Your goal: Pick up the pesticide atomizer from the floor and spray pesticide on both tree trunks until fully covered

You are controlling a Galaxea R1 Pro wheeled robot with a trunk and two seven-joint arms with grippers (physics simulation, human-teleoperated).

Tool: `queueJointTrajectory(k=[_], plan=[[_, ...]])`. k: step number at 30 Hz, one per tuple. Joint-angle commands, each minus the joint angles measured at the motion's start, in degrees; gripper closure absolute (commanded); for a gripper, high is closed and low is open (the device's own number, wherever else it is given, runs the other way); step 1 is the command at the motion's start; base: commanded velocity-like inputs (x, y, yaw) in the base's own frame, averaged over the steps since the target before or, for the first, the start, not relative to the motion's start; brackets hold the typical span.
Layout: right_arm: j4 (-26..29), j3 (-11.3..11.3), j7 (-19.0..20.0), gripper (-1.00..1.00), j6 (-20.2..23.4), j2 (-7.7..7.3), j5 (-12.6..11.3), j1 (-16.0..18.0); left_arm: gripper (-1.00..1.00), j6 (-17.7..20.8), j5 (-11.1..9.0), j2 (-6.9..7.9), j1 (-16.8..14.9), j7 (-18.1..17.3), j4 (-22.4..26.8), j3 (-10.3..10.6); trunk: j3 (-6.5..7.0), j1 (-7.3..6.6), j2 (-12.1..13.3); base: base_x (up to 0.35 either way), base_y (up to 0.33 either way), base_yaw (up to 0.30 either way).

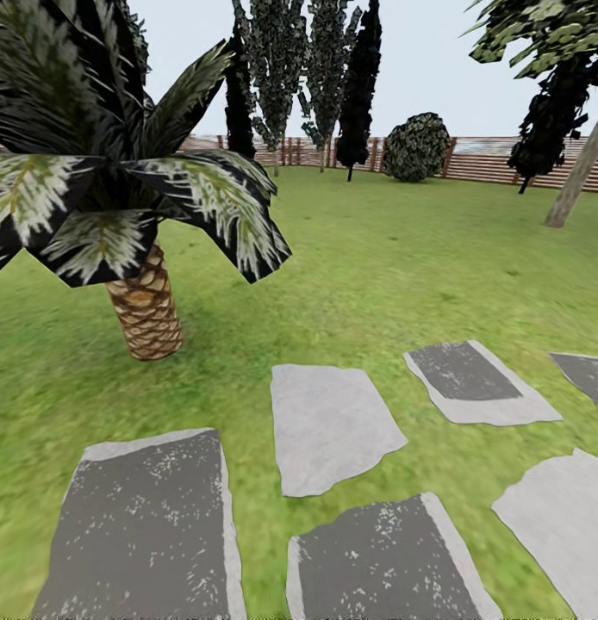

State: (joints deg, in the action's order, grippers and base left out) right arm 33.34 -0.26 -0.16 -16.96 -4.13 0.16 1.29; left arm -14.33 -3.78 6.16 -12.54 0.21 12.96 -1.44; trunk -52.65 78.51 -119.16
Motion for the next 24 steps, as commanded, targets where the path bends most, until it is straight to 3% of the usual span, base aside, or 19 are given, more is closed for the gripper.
queueJointTrajectory(k=[1,15,24], plan=[[-0.03,-0.02,-0.02,-1.0,-0.17,0.0,0.02,0.02,-1.0,-0.17,-0.39,0.0,-0.03,-0.03,-0.04,-0.07,-0.14,-0.01,-0.02,0.0,0.0,0.0],[-0.03,-0.07,-0.02,-1.0,-0.17,0.0,0.02,0.02,-1.0,-0.17,-0.48,0.07,-0.03,-0.03,-0.04,-0.39,-1.43,-0.01,-0.02,0.013,0.0,0.0],[-0.03,-0.03,-0.02,-1.0,-0.17,0.0,0.02,0.02,-1.0,-0.17,-0.36,0.06,-0.03,-0.03,-0.04,-0.41,-2.07,-0.01,-0.02,0.282,-0.011,0.0]])
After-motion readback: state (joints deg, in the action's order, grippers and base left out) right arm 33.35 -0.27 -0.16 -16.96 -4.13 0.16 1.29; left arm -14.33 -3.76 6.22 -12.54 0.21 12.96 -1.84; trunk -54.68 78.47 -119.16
